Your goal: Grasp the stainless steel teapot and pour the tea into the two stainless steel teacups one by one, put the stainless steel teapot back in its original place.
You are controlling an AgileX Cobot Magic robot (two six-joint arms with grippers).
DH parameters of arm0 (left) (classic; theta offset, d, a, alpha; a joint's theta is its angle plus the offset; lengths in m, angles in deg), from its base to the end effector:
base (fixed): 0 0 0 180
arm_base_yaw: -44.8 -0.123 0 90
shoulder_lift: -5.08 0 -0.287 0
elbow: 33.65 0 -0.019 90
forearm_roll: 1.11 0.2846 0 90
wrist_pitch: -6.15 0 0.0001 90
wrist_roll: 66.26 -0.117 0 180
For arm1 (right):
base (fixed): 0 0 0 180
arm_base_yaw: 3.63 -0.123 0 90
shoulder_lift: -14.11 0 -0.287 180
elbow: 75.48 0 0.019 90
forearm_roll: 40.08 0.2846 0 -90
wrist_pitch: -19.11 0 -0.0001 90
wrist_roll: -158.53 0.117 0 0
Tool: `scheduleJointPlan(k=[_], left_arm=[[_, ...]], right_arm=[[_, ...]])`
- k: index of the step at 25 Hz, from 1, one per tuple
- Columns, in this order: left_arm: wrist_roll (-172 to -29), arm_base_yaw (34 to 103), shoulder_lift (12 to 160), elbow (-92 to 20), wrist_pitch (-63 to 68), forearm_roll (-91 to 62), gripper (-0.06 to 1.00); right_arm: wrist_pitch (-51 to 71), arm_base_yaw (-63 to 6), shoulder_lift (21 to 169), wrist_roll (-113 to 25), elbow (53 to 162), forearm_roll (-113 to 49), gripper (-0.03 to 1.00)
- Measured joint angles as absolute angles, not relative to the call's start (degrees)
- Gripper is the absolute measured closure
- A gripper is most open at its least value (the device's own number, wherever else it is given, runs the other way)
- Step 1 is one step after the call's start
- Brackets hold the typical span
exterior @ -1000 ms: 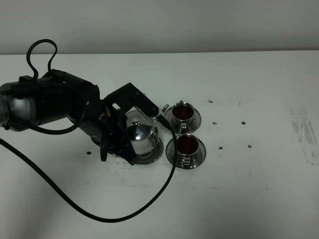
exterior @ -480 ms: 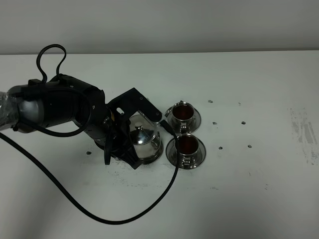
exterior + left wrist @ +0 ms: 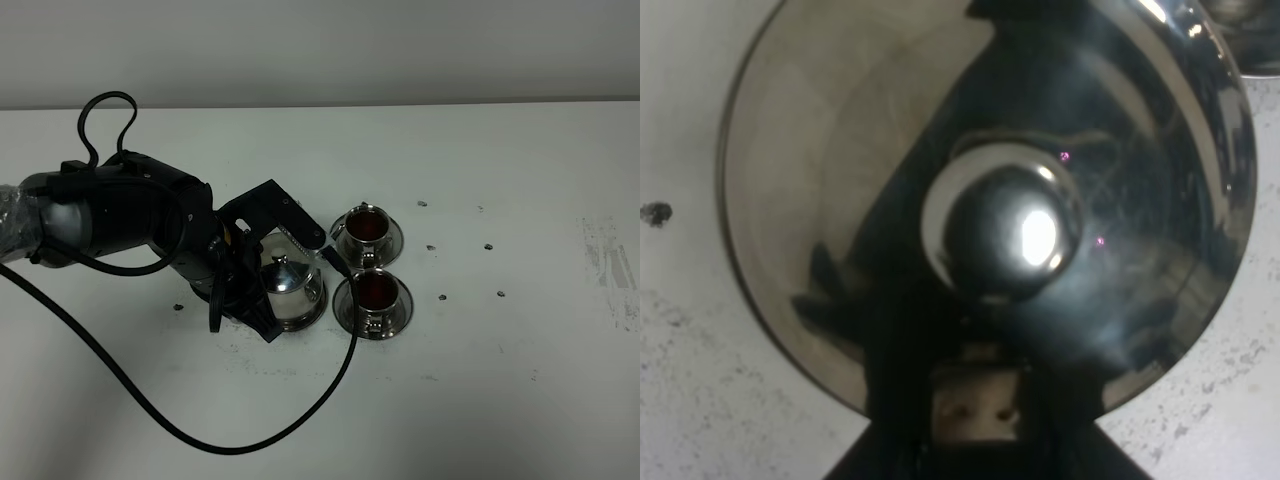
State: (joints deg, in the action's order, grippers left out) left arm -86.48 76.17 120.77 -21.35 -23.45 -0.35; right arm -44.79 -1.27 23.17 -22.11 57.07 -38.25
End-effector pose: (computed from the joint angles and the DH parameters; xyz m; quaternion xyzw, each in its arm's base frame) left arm 0.3461 -0.2101 0.1132 0.4314 0.8810 -0.0146 0.1938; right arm 0.0444 0.0015 0.2818 0.0120 0.8676 0.0029 0.4971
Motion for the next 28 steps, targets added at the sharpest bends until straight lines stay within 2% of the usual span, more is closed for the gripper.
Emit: scheduleJointPlan(k=[10,18,28], left_arm=[[-87.80,76.24,120.77,-21.35,-23.41,0.11,0.73],[-88.19,76.24,120.50,-21.42,-23.41,0.11,0.47],[-88.19,76.24,109.44,-21.54,-29.07,0.17,0.43]], right_arm=[[-44.79,-1.27,23.17,-22.11,57.07,-38.25,0.53],[-44.79,-1.27,23.17,-22.11,57.07,-38.25,0.53],[-44.79,-1.27,23.17,-22.11,57.07,-38.25,0.53]])
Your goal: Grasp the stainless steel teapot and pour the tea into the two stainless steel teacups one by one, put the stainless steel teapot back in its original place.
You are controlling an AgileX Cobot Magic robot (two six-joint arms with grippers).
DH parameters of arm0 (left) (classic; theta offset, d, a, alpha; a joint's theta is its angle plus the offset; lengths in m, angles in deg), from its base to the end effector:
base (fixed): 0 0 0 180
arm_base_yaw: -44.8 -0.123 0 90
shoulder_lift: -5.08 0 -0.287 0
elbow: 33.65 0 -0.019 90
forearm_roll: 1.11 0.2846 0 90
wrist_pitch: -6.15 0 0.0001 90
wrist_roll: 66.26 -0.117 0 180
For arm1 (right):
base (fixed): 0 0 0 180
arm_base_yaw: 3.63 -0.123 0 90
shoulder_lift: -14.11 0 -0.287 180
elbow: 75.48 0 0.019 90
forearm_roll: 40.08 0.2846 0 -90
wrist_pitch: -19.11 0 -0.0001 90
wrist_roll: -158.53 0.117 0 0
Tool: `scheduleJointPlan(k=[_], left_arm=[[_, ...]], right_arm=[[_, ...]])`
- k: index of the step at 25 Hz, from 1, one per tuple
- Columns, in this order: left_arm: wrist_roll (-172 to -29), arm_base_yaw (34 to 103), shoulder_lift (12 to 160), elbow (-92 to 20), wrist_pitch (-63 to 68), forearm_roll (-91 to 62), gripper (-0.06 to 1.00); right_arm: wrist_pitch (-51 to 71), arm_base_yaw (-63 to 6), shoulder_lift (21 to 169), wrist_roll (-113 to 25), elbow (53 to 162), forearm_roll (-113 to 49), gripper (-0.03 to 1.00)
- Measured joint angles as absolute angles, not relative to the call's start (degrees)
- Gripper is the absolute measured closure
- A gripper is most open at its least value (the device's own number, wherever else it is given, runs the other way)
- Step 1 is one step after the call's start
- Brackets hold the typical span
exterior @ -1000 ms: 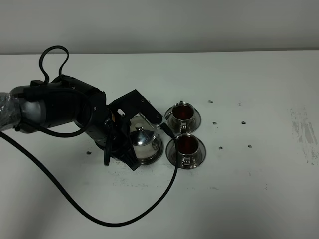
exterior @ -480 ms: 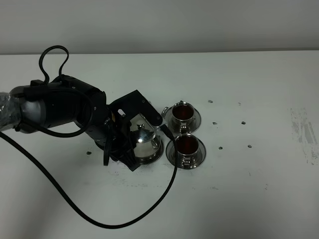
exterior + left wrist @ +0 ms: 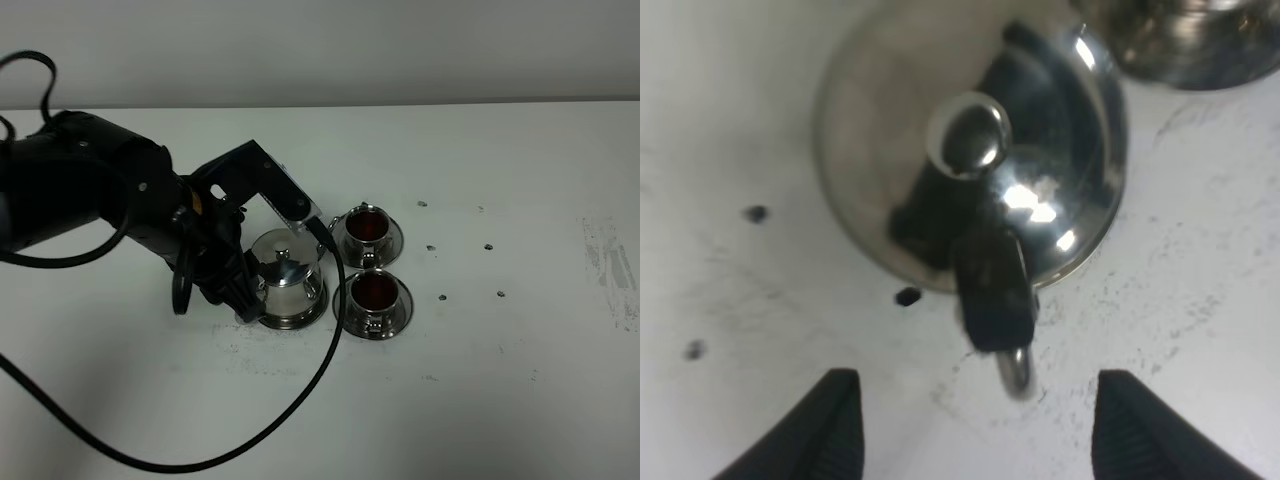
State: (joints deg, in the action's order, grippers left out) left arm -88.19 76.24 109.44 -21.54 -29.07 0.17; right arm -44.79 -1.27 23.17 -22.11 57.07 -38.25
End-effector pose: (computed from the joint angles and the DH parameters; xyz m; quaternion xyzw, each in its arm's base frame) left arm 0.3334 -0.2020 0.1881 0.4419 0.8630 -0.0118 0.2444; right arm 0.0444 0.0015 0.2818 0.0120 0.8676 0.0029 0.4971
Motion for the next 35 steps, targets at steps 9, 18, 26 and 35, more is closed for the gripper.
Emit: scheduleJointPlan(k=[9,18,26,35], left_arm=[[-88.19,75.41,91.24,-21.79,-29.41,-1.11,0.43],[-85.23,75.33,84.89,-21.79,-31.02,-1.11,0.43],[-70.73,75.33,74.65,-21.79,-40.28,2.67,0.43],[-53.28,68.49,60.73,-18.04,-52.68,10.32,0.43]], right_arm=[[-44.79,-1.27,23.17,-22.11,57.07,-38.25,0.53],[-44.79,-1.27,23.17,-22.11,57.07,-38.25,0.53],[-44.79,-1.27,23.17,-22.11,57.07,-38.25,0.53],[-44.79,-1.27,23.17,-22.11,57.07,-38.25,0.53]])
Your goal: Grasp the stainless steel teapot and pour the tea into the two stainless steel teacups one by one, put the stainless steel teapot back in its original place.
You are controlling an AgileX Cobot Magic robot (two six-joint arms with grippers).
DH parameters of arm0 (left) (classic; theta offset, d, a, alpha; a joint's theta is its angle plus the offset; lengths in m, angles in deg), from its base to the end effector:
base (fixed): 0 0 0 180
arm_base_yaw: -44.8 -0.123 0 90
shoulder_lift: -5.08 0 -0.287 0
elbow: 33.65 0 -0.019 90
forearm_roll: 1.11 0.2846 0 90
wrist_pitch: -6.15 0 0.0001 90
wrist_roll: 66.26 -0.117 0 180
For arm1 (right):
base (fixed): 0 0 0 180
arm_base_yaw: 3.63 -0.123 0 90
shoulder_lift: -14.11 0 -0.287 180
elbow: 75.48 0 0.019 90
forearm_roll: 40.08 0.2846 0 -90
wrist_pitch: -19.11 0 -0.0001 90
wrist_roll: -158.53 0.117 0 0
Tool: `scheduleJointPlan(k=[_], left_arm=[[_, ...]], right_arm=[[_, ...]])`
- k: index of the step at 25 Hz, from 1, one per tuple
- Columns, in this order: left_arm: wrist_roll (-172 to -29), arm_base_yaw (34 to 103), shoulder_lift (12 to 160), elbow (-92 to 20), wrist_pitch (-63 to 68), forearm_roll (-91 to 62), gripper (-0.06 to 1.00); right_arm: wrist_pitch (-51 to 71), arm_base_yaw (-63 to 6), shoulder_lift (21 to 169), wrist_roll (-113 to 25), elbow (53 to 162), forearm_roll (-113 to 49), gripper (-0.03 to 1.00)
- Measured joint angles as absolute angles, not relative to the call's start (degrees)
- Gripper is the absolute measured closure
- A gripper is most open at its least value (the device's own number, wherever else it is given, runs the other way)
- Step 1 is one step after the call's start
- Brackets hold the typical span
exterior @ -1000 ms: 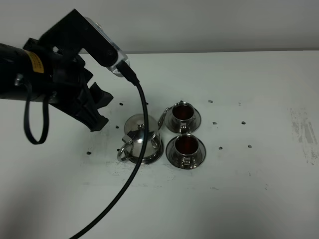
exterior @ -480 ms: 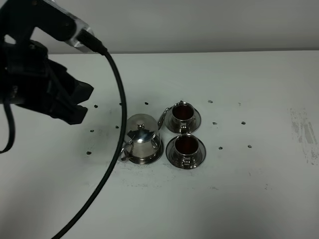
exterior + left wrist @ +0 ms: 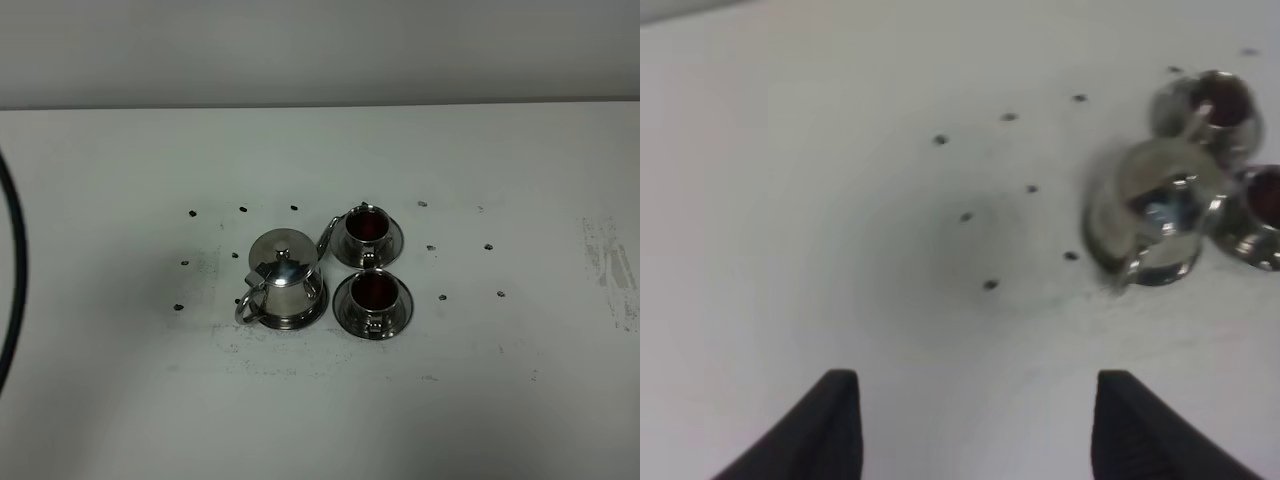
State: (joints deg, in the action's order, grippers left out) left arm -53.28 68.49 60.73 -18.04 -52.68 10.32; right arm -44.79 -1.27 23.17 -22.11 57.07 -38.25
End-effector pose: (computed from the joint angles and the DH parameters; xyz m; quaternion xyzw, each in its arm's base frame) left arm 0.1822 -0.0583 0.3958 0.0949 0.8972 -0.0381 0.4296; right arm 0.0444 0.0015 0.2818 0.0120 0.8676 0.0029 0.4971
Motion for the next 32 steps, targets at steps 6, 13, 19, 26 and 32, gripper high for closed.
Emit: scheduleJointPlan(k=[6,13,19,26,32], left_arm=[[-53.48,56.12,48.32,-9.29,-54.27,7.61,0.43],[-53.63,48.72,34.24,2.15,-55.35,4.74,0.43],[-53.63,44.90,25.58,11.43,-55.17,4.56,0.43],[-53.63,43.99,18.69,17.01,-55.04,4.50,0.43],[-53.63,43.94,13.10,17.07,-54.94,4.56,0.43]], right_arm=[[-44.79,-1.27,23.17,-22.11,57.07,-38.25,0.53],[-44.79,-1.27,23.17,-22.11,57.07,-38.25,0.53],[-44.79,-1.27,23.17,-22.11,57.07,-38.25,0.53],[-44.79,-1.27,23.17,-22.11,57.07,-38.25,0.53],[-44.79,-1.27,23.17,-22.11,57.07,-38.25,0.53]])
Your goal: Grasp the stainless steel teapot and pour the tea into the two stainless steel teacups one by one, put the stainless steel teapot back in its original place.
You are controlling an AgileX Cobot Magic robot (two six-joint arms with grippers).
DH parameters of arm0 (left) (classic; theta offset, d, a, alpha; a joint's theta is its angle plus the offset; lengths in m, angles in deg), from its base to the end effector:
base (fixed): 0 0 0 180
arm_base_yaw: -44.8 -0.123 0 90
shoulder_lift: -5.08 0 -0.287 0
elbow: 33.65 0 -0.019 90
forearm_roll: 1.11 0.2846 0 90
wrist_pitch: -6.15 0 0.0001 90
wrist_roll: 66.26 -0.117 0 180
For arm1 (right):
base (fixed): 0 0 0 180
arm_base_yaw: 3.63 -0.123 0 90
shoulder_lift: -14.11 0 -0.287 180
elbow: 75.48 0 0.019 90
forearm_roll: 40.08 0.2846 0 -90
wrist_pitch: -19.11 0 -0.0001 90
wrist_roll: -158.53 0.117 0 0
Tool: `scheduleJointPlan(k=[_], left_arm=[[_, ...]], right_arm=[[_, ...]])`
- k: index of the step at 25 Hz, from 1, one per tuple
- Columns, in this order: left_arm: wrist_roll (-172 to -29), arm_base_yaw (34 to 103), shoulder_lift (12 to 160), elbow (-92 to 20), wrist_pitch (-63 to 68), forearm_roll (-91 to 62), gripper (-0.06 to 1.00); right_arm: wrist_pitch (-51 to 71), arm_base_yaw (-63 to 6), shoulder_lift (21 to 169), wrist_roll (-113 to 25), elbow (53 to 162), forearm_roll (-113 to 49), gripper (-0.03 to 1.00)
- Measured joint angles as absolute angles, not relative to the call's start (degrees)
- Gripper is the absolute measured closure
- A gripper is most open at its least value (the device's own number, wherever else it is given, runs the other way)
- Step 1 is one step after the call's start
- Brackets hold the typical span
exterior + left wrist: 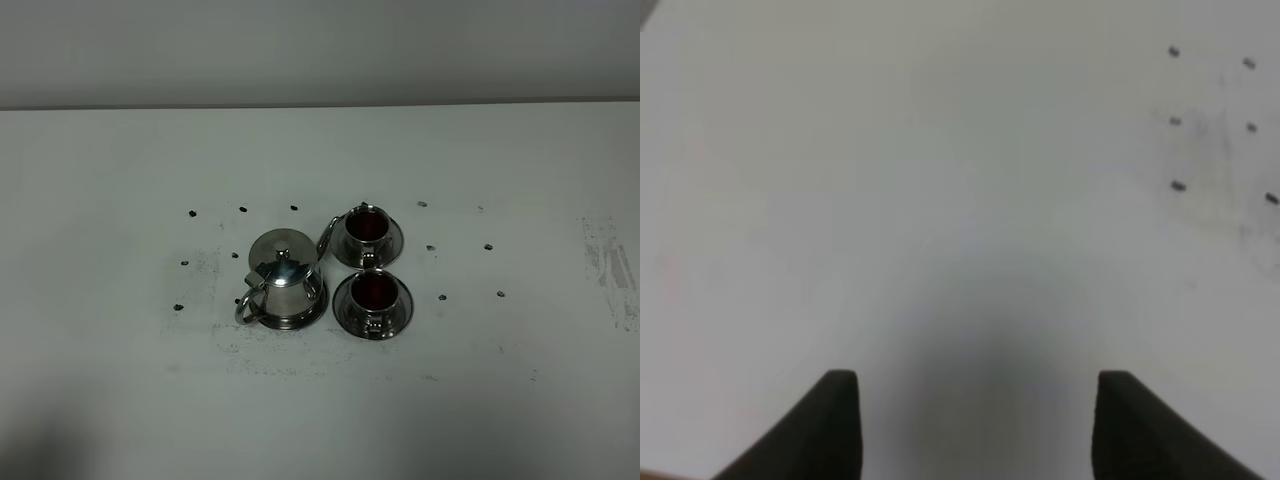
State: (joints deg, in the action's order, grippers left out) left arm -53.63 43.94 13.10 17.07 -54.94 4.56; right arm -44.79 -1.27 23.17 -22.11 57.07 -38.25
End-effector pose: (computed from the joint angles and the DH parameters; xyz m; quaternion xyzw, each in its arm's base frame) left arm 0.0503 0.0109 0.2691 -0.1025 0.8581 -0.0021 0.5031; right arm 0.0444 0.0015 0.2818 0.0120 0.8676 0.0029 0.4971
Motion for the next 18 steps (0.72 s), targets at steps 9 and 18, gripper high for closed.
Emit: scheduleJointPlan(k=[9,18], left_arm=[[-53.71,43.94,12.58,17.07,-54.94,4.61,0.43],[-53.76,43.94,12.52,17.07,-54.94,4.61,0.43]], right_arm=[[-44.79,-1.27,23.17,-22.11,57.07,-38.25,0.53],[-44.79,-1.27,23.17,-22.11,57.07,-38.25,0.53]])
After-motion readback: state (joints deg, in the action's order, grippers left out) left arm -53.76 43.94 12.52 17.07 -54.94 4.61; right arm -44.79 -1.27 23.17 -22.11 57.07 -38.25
